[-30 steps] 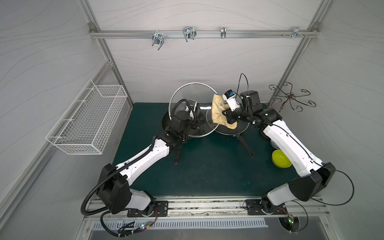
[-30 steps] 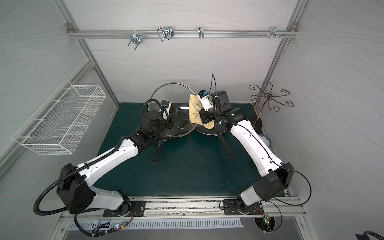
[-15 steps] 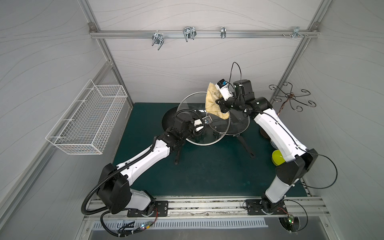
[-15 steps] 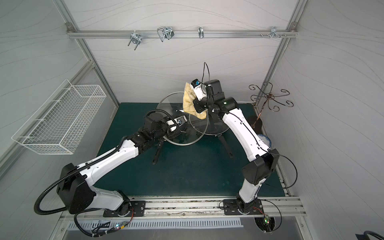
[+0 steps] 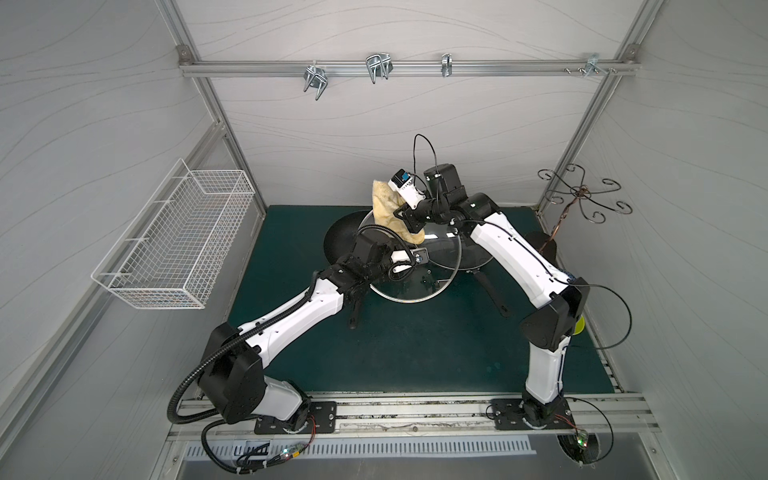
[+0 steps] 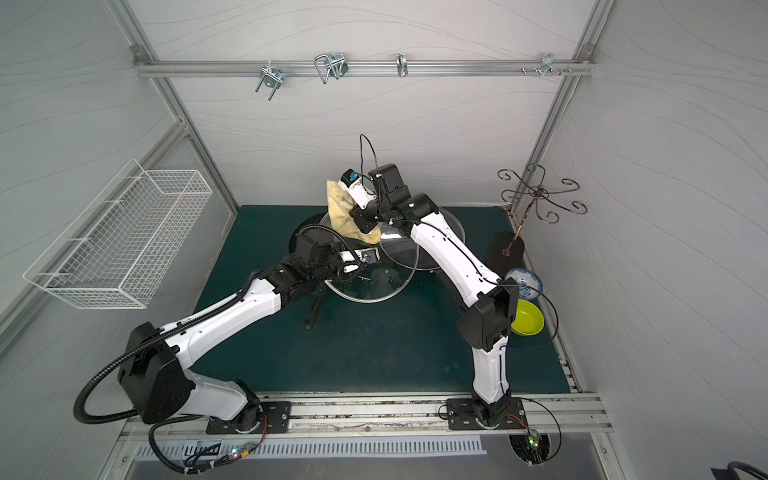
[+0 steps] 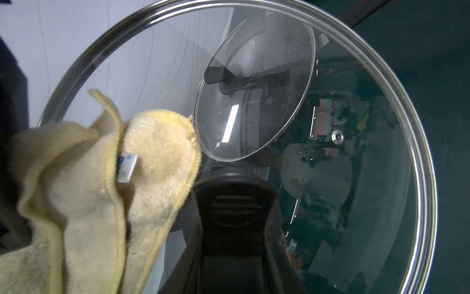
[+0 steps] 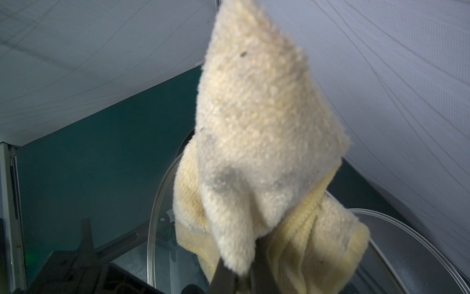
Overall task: Wipe the pot lid with a cloth
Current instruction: Wipe the pot lid.
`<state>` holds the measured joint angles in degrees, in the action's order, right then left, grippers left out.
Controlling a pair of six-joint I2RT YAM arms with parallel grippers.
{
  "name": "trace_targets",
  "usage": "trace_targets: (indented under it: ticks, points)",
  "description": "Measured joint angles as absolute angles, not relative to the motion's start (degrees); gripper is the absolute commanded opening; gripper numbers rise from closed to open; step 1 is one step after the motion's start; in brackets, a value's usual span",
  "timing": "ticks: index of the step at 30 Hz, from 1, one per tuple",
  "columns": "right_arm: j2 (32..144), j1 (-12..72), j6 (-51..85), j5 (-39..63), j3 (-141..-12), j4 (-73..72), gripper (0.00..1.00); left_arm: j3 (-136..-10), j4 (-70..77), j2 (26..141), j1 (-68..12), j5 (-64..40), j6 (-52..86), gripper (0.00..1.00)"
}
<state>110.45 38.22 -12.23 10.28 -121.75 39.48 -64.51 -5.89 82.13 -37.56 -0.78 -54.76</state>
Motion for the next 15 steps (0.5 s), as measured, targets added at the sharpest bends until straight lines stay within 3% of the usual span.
trace_targets:
  ticks: [15]
  points:
    - [97.41,28.29,-10.96,8.75,-105.71,37.36,0.00,-64.49,4.71,84.93,-37.69,2.57,-32.58,0.00]
